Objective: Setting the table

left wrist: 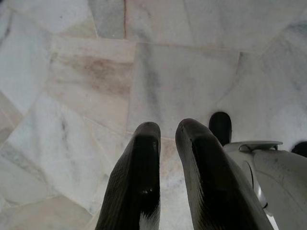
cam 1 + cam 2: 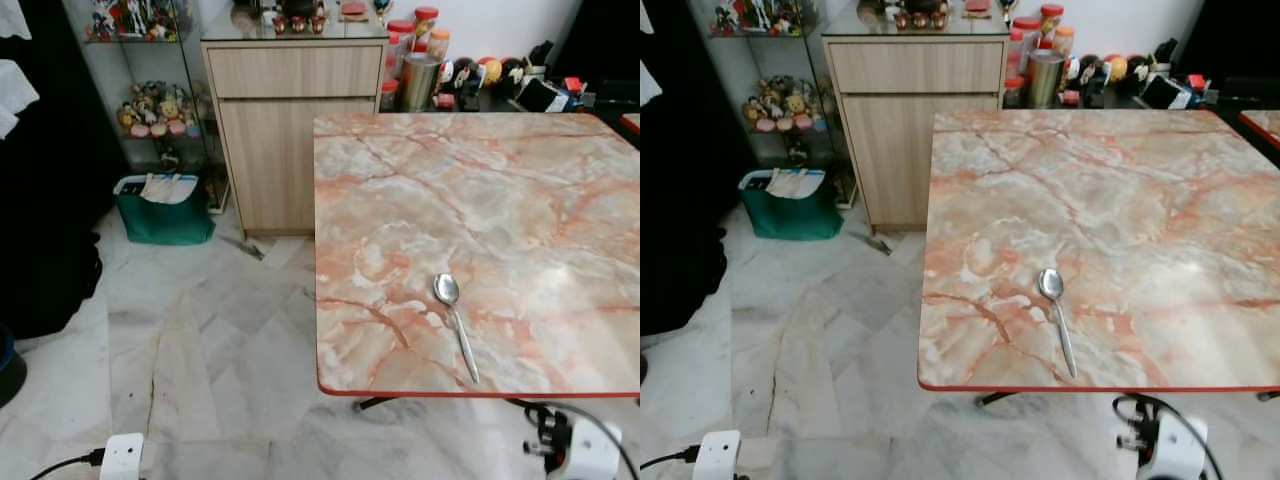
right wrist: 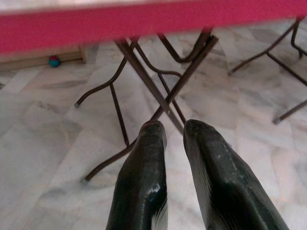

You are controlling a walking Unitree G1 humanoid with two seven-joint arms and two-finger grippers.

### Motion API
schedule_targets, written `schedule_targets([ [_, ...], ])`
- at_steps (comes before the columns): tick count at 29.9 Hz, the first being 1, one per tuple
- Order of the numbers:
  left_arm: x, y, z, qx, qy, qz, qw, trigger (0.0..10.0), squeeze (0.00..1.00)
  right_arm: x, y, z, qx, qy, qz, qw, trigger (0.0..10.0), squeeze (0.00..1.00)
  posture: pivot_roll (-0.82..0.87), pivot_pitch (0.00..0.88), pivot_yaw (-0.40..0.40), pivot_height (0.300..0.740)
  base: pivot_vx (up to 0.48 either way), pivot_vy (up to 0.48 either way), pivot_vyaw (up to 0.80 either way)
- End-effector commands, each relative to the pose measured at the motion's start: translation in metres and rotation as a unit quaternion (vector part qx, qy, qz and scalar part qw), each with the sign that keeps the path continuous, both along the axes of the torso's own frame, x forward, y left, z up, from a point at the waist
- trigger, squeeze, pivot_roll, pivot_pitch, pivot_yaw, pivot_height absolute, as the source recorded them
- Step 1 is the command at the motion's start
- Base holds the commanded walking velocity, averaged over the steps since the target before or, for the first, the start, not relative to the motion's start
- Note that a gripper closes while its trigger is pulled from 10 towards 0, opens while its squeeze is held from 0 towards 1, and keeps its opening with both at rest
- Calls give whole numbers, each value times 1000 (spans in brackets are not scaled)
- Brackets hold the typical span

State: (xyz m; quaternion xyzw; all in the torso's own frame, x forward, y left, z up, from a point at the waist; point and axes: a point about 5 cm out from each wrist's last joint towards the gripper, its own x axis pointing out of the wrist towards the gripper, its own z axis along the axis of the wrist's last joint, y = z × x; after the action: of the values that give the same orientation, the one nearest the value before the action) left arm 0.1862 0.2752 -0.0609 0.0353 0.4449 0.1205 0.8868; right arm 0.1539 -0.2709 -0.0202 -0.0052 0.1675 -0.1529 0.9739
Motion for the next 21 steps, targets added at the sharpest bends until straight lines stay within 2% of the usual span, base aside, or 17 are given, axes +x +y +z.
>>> schedule_targets([
  [1, -6, 4, -2, 10, 12, -8, 1000, 10000, 0, -4, 4, 4, 4, -10, -6, 1000, 10000, 0, -14, 45, -25, 740, 0, 0, 0],
  [4, -6, 4, -2, 11, 12, -8, 1000, 10000, 0, -11, 9, 3, 8, -2, -13, 1000, 10000, 0, -15, 42, -25, 740, 0, 0, 0],
  [7, -5, 4, -1, 11, 11, -11, 1000, 10000, 0, -25, 20, 8, 7, -3, -11, 1000, 10000, 0, -30, 62, -19, 740, 0, 0, 0],
  [11, -3, 4, 0, 10, 11, -11, 1000, 10000, 0, -30, 18, 27, -25, -24, -13, 999, 10000, 0, -34, 75, -26, 740, 0, 0, 0],
  [13, -3, 3, 0, 9, 10, -11, 1000, 10000, 0, -28, 13, 40, -48, -36, -10, 998, 10000, 0, -37, 80, -28, 740, 0, 0, 0],
  [14, -2, 3, 0, 9, 10, -10, 1000, 10000, 0, -20, 10, 54, -55, -56, -12, 997, 10000, 0, -40, 81, -29, 740, 0, 0, 0],
  [15, -2, 3, 0, 9, 10, -10, 1000, 10000, 0, -19, 9, 57, -55, -61, -13, 997, 10000, 0, -40, 81, -29, 740, 0, 0, 0],
  [18, -1, 2, 0, 8, 10, -9, 1000, 10000, 0, 7, 6, 82, -66, -97, -5, 993, 10000, 0, -45, 81, -29, 740, 0, 0, 0],
  [21, -1, 2, 0, 8, 10, -9, 1000, 10000, 0, 15, 7, 90, -65, -108, -4, 992, 10000, 0, -45, 81, -29, 740, 0, 0, 0],
])
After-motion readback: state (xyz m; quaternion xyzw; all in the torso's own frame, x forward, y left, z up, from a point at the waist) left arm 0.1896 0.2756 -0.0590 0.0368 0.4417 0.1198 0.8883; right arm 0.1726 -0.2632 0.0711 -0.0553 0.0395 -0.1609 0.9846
